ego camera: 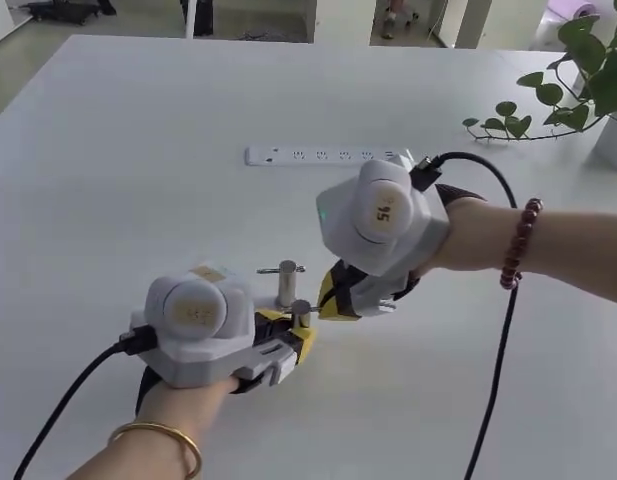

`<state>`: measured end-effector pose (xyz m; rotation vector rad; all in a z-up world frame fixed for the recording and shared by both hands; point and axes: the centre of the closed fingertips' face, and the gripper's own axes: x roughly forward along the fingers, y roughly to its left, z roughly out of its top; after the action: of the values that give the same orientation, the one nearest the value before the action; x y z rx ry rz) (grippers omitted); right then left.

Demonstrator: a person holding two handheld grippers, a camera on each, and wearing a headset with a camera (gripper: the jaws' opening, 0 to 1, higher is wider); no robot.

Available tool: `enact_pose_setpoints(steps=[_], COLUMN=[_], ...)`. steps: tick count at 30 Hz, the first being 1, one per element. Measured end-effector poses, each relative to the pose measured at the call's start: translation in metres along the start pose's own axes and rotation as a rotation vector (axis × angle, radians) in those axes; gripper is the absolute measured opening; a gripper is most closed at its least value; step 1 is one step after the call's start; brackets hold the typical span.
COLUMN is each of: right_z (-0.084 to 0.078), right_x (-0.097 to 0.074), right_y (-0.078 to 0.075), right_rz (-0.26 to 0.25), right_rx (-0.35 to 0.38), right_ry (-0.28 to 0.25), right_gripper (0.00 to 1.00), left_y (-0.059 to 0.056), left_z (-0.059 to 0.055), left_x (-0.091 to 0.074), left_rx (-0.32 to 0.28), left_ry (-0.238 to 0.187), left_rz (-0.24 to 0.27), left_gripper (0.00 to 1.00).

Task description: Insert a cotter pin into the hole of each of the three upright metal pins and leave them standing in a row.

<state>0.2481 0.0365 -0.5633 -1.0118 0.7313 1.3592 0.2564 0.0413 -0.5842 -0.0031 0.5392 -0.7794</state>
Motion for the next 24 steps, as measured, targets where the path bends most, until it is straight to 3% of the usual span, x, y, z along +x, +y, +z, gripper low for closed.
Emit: enact_pose_setpoints(steps=[9,13,19,24], right_z=[0.000,0.007,0.001,-0.008], right_x=[0.003,-0.003,-0.008,-0.007], right_y=[0.000,-0.001,-0.001,0.004], right_rz=[0.004,0.010,0.003,0.006], right_rx=[0.027,0.075,0.097,0.079], right_ry=[-0.014,-0.071,-0.059,-0.027], right_gripper=[0.00,0.04,0.06,0.01], left_y=[0.000,0.000,0.000,0.000], left_z=[-0.001,-0.001,-0.001,-0.002], left_x=[0.001,0.001,0.001,0.001], left_rx=[0.000,0.003,-0.003,-0.002], left_ry=[0.001,0.002,0.002,0.003], left_rz=[0.005,0.006,0.005,0.007], left_gripper=[0.13,0.13,0.13,0.13])
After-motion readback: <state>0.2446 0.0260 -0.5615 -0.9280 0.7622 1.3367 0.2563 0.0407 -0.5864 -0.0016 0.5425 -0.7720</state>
